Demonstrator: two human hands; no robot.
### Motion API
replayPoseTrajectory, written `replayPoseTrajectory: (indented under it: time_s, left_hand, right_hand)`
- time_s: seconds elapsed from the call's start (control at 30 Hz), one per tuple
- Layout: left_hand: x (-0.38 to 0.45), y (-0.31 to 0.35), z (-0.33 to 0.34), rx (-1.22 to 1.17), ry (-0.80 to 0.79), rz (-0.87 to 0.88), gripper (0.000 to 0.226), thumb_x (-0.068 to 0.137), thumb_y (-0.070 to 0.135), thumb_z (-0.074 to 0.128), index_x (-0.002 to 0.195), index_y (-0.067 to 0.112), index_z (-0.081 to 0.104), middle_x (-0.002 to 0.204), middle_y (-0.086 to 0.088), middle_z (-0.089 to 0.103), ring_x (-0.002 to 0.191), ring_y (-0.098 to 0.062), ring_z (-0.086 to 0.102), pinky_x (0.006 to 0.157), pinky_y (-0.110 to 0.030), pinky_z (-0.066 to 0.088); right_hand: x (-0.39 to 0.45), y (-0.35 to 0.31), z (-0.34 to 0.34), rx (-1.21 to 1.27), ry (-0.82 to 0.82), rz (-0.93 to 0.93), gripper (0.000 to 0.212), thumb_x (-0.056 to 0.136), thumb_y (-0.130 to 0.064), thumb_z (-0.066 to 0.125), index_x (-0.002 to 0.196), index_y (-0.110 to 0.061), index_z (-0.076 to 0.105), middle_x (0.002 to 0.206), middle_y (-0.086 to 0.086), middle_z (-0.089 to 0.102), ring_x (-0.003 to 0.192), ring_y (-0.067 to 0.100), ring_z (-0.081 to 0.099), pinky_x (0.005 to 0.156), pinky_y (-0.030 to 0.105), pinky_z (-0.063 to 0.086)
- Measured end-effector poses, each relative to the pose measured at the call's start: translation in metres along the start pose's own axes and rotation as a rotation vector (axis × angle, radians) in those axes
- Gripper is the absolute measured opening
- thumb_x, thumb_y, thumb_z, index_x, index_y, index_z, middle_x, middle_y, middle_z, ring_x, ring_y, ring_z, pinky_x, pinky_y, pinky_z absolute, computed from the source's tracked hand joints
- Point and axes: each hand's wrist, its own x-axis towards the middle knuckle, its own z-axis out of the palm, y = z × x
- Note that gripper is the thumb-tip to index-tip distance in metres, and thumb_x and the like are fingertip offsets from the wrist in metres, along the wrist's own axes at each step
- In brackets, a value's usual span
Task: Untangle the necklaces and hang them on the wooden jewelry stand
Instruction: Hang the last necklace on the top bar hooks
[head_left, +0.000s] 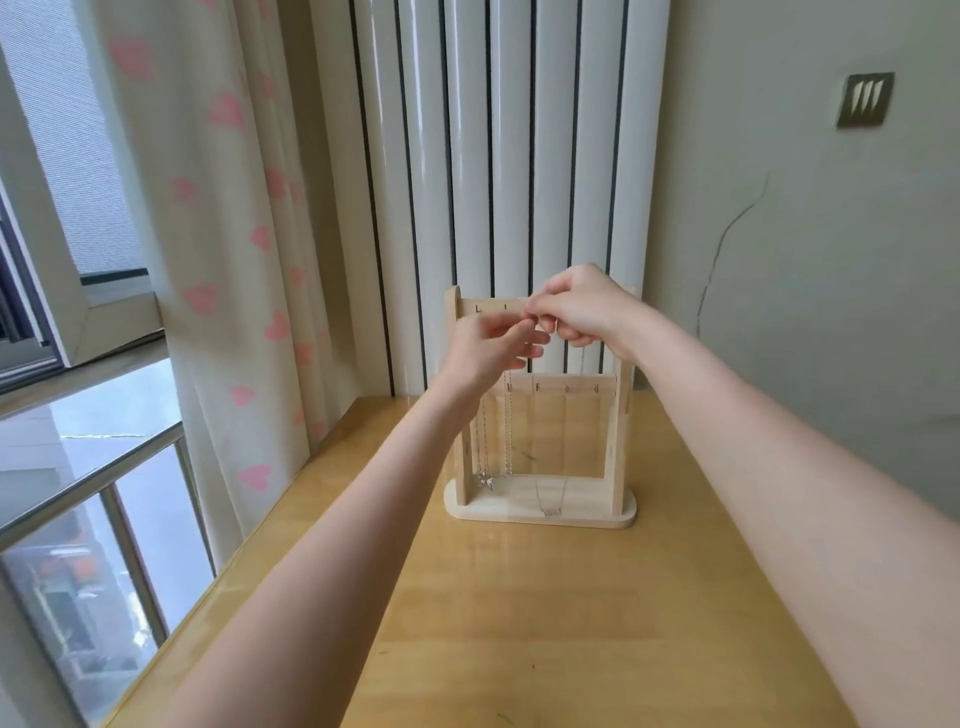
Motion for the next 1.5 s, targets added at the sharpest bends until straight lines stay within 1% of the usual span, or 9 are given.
replayPoseTrajectory:
  time_s: [0.13,0.37,0.57,0.73,0.97,1.1,1.3,1.4,1.5]
  left_hand:
    - [0.013,-0.007,0.003,0.001,0.109,-0.001,0.016,0.090,0.011,0.057,0.078,0.008,0.067,0.063,-0.002,0.060,0.050,0.000,0.053,0.053,-0.012,0.047]
    - [0.026,-0.011,0.002,0.219,0.255,0.037,0.014,0.089,0.016,0.058,0.082,0.009,0.067,0.059,0.005,0.061,0.042,0.003,0.048,0.047,-0.012,0.039]
    - [0.036,-0.015,0.006,0.342,0.350,0.089,0.017,0.091,0.022,0.056,0.088,0.010,0.068,0.059,0.009,0.060,0.053,-0.006,0.052,0.068,-0.028,0.050]
    - [0.043,-0.019,0.008,0.384,0.400,0.113,0.020,0.091,0.025,0.056,0.083,0.012,0.068,0.058,0.007,0.061,0.062,-0.012,0.056,0.065,-0.028,0.049]
    - [0.052,-0.019,0.006,0.535,0.371,0.180,0.021,0.091,0.024,0.053,0.076,0.014,0.064,0.054,0.006,0.060,0.084,-0.025,0.061,0.070,-0.033,0.051]
    - [0.050,-0.019,0.011,0.636,0.362,0.217,0.025,0.094,0.022,0.050,0.083,0.007,0.067,0.060,0.001,0.062,0.066,0.007,0.041,0.070,-0.007,0.041]
    - [0.043,-0.033,0.017,0.667,0.257,0.166,0.023,0.092,0.021,0.053,0.080,0.007,0.067,0.065,-0.003,0.068,0.057,-0.014,0.062,0.070,-0.034,0.054]
    - [0.038,-0.039,0.018,0.661,0.229,0.142,0.022,0.093,0.021,0.053,0.082,0.009,0.068,0.065,-0.002,0.069,0.053,-0.012,0.064,0.070,-0.033,0.055]
    - [0.036,-0.043,0.019,0.671,0.206,0.123,0.021,0.091,0.020,0.053,0.081,0.012,0.069,0.066,0.000,0.070,0.057,-0.010,0.066,0.071,-0.034,0.056]
  right_hand:
    - [0.007,0.007,-0.002,-0.011,0.049,-0.020,0.014,0.085,-0.007,0.056,0.072,-0.007,0.063,0.057,0.003,0.049,0.043,0.012,0.032,0.038,0.019,0.025]
    - [0.020,0.015,-0.003,-0.120,0.252,-0.085,0.016,0.082,-0.015,0.065,0.067,-0.020,0.062,0.060,-0.002,0.059,0.052,0.008,0.047,0.052,0.020,0.036]
    - [0.033,0.023,0.000,-0.113,0.480,-0.114,0.009,0.081,-0.015,0.065,0.073,-0.019,0.064,0.076,0.001,0.065,0.079,0.022,0.065,0.078,0.037,0.055]
    - [0.035,0.024,0.003,-0.106,0.480,-0.177,0.011,0.083,-0.011,0.061,0.075,-0.018,0.061,0.073,-0.001,0.062,0.069,0.016,0.058,0.077,0.036,0.055]
    - [0.044,0.027,0.009,-0.244,0.595,-0.055,0.015,0.086,-0.010,0.053,0.083,-0.018,0.065,0.093,0.001,0.067,0.088,0.020,0.059,0.065,0.023,0.037]
    - [0.038,0.033,0.014,-0.460,0.565,-0.160,0.013,0.090,-0.010,0.052,0.090,-0.010,0.065,0.098,0.005,0.064,0.081,0.015,0.048,0.060,0.022,0.031]
    - [0.018,0.063,0.024,-0.703,0.438,-0.393,0.019,0.092,-0.003,0.044,0.103,-0.006,0.059,0.104,0.006,0.060,0.085,0.024,0.057,0.064,0.028,0.038]
    - [0.010,0.078,0.032,-0.644,0.414,-0.349,0.026,0.093,-0.005,0.044,0.117,-0.009,0.049,0.099,0.006,0.065,0.080,0.024,0.060,0.062,0.027,0.041]
    - [0.007,0.090,0.038,-0.523,0.429,-0.221,0.020,0.091,-0.008,0.050,0.111,-0.008,0.048,0.090,0.007,0.066,0.072,0.020,0.057,0.057,0.023,0.036]
